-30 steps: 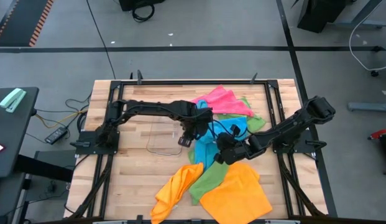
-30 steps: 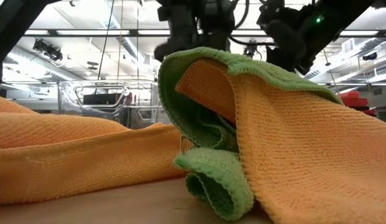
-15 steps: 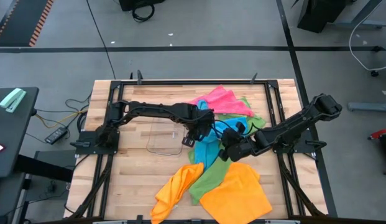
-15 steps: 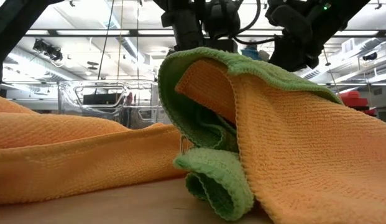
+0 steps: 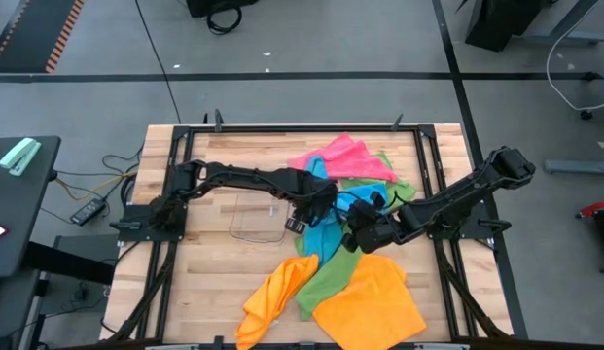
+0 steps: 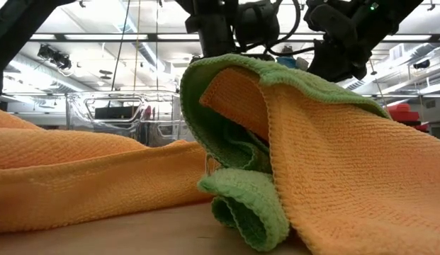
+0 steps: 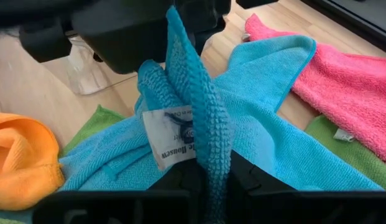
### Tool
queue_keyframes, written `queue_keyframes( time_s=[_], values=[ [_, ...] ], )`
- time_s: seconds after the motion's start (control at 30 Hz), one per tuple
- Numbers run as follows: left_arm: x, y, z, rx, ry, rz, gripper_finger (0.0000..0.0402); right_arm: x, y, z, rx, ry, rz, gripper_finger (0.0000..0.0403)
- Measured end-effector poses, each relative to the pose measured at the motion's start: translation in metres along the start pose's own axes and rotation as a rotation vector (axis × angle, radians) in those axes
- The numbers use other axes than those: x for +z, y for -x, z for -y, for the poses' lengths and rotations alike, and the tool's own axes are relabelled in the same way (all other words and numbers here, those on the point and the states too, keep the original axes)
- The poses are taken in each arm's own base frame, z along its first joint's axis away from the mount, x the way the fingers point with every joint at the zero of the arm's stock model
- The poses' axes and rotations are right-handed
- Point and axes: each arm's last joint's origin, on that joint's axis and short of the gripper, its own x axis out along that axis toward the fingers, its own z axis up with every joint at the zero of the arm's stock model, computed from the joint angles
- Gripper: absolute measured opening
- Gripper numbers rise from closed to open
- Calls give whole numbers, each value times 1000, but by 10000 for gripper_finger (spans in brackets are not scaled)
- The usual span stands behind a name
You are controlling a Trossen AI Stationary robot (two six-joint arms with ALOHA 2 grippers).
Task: Fold microfiber towels
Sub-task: Fold the left blue towel
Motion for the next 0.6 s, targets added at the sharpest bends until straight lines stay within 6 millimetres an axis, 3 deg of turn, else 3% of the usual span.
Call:
queue_keyframes(
  time_s=[0.27,0.6],
  values=[
    [-1,0,-1,4,-5,-4,148,0,0,0,1,-2,1,37],
    [0,0,-1,7,-24,2,60,0,0,0,1,-7,1,37]
  ],
)
